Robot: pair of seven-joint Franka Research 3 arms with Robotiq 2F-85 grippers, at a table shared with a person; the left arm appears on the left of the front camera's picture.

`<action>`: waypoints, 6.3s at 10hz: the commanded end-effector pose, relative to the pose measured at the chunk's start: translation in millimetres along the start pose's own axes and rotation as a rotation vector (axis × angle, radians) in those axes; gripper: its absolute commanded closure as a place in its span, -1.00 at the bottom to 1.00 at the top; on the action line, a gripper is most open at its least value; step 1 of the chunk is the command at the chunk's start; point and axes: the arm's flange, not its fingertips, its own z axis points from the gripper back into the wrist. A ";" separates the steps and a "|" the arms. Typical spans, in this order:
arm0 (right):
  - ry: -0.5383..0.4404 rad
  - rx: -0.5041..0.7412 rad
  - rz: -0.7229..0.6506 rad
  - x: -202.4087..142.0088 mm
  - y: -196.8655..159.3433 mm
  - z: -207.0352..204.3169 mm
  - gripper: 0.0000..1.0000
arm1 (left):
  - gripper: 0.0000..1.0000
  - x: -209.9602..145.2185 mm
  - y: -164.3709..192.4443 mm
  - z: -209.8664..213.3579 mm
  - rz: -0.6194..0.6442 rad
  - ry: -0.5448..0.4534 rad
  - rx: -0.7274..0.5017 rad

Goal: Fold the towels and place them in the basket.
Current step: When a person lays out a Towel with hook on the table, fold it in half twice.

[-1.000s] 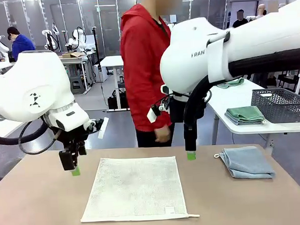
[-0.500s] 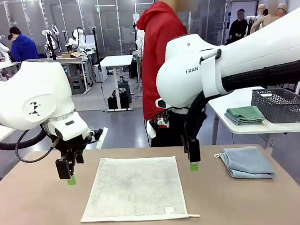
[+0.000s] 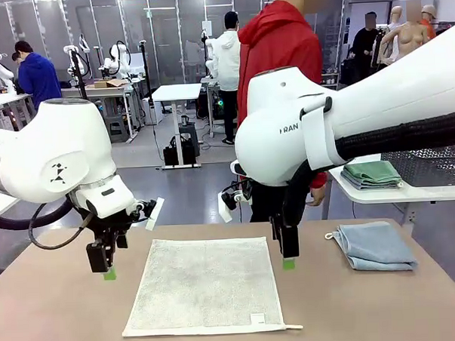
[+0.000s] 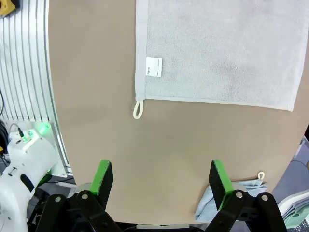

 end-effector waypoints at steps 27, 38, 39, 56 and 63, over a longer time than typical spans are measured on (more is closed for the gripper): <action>-0.112 0.006 -0.105 -6.4 40.6 -135.8 -1.00 | -1.00 0.8 -52.1 -111.2 0.019 -0.108 0.000; -0.108 0.016 -0.088 -2.7 25.1 -167.7 -1.00 | -1.00 0.3 -56.6 -137.6 0.034 -0.107 -0.052; -0.106 0.016 -0.088 -1.7 24.0 -169.1 -1.00 | -1.00 1.4 -56.8 -138.3 0.033 -0.107 -0.054; -0.084 -0.002 -0.081 3.7 17.5 -164.6 -0.20 | 0.19 9.5 -50.2 -141.9 -0.031 -0.098 -0.029; -0.073 -0.005 -0.080 5.9 13.6 -161.4 0.19 | 0.37 15.1 -45.9 -136.8 -0.023 -0.077 -0.035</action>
